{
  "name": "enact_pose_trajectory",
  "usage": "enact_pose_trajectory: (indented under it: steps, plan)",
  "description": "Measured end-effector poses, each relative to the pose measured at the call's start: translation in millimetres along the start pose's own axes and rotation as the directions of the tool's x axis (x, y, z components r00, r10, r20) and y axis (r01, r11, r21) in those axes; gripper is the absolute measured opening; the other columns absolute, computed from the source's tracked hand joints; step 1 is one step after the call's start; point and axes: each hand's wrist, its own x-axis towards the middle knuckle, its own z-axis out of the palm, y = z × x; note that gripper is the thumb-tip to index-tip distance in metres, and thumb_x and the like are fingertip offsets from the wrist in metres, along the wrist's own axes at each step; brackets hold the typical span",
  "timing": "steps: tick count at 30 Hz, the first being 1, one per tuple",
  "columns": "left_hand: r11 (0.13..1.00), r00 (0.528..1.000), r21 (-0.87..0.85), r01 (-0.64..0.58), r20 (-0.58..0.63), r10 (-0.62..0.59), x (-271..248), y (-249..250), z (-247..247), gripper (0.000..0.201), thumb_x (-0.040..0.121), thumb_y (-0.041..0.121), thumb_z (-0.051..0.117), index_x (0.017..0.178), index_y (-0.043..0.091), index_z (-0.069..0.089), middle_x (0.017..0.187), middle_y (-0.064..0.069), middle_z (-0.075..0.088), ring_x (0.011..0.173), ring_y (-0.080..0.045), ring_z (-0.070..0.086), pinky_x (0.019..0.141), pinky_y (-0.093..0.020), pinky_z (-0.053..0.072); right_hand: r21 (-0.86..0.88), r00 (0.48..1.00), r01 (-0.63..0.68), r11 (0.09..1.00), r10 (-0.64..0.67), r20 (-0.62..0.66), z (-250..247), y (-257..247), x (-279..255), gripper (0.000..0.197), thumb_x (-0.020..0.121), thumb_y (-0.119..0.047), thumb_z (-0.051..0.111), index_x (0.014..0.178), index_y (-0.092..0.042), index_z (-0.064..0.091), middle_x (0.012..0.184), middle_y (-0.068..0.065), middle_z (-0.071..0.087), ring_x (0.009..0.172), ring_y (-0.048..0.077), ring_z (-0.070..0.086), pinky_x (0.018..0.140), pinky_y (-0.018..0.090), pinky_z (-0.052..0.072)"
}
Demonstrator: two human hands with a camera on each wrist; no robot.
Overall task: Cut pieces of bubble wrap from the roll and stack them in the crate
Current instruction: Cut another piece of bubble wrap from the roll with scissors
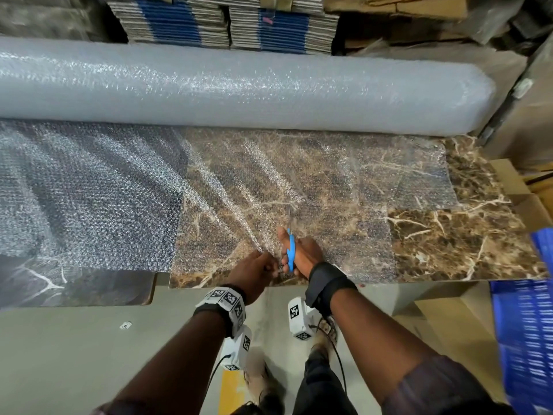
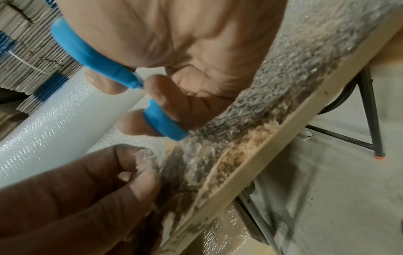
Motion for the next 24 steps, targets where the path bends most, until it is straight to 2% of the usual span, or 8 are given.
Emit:
enact_pose_trajectory:
  steps: [4,6,8,11,14,18,24]
  plan:
    - [1.0,1.0,-0.005,-0.002,0.009,0.002,1.9,-1.8,0.8,0.011,0.092,0.027,0.06,0.103,0.026,0.059,0.096,0.007,0.046,0.085,-0.015,0.048,0.071,-0.026,0.035,0.017,1.0,0.012,1.0,-0.012,0.007,-1.0,-1.3,1.6,0.068,0.074,-0.074,0.064,0.068,-0.007,0.066,0.062,0.011,0.069,0.047,0.021,0.063,0.042,0.023,0.045]
    - [1.0,1.0,-0.005,0.002,0.015,-0.002,1.9,-1.6,0.7,0.01,0.092,0.027,0.059,0.102,0.027,0.058,0.096,0.007,0.046,0.085,-0.014,0.048,0.071,-0.026,0.036,0.024,1.0,0.023,0.999,-0.023,0.009,-0.9,-0.6,2.8,0.065,0.076,-0.07,0.065,0.067,-0.005,0.065,0.061,0.011,0.068,0.045,0.02,0.061,0.043,0.022,0.046]
    - [1.0,1.0,-0.012,0.008,0.018,-0.008,2.4,-1.5,0.4,0.009,0.092,0.027,0.06,0.101,0.027,0.059,0.096,0.007,0.047,0.086,-0.014,0.049,0.072,-0.025,0.037,0.051,1.0,0.022,0.998,-0.023,0.015,0.0,1.1,3.9,0.065,0.075,-0.071,0.066,0.065,-0.007,0.065,0.06,0.011,0.067,0.046,0.022,0.062,0.048,0.028,0.05]
    - [1.0,1.0,0.003,0.013,0.023,-0.013,3.1,-0.9,-0.5,0.009,0.092,0.027,0.059,0.101,0.028,0.059,0.096,0.008,0.046,0.085,-0.014,0.047,0.071,-0.026,0.035,0.078,0.999,0.01,0.997,-0.013,0.039,-0.2,1.8,2.6,0.071,0.074,-0.078,0.061,0.066,-0.008,0.065,0.059,0.012,0.067,0.049,0.025,0.062,0.052,0.033,0.048]
    - [1.0,1.0,0.007,0.008,0.028,-0.008,2.5,-0.6,0.1,0.009,0.092,0.026,0.059,0.1,0.028,0.058,0.096,0.008,0.045,0.086,-0.014,0.047,0.071,-0.026,0.033,0.067,0.999,0.0,0.998,-0.003,0.047,-1.8,0.2,1.6,0.075,0.071,-0.082,0.059,0.069,-0.007,0.065,0.06,0.011,0.067,0.05,0.024,0.063,0.047,0.028,0.045]
    - [1.0,0.999,0.003,0.01,0.035,-0.01,2.1,-1.1,-0.1,0.009,0.092,0.028,0.06,0.101,0.029,0.059,0.097,0.008,0.045,0.089,-0.014,0.049,0.072,-0.026,0.035,0.06,0.999,-0.006,0.998,0.003,0.039,-4.5,-5.9,1.9,0.071,0.071,-0.079,0.062,0.064,-0.008,0.064,0.061,0.012,0.067,0.052,0.025,0.063,0.041,0.023,0.041]
    - [1.0,0.999,-0.012,0.012,0.046,-0.012,1.8,-1.1,-1.4,0.009,0.092,0.029,0.06,0.101,0.029,0.059,0.099,0.008,0.046,0.089,-0.012,0.046,0.073,-0.025,0.034,0.019,0.998,0.001,1.0,-0.002,0.055,-7.3,-12.1,6.5,0.069,0.074,-0.079,0.058,0.064,-0.01,0.064,0.063,0.012,0.069,0.054,0.024,0.062,0.04,0.023,0.041]
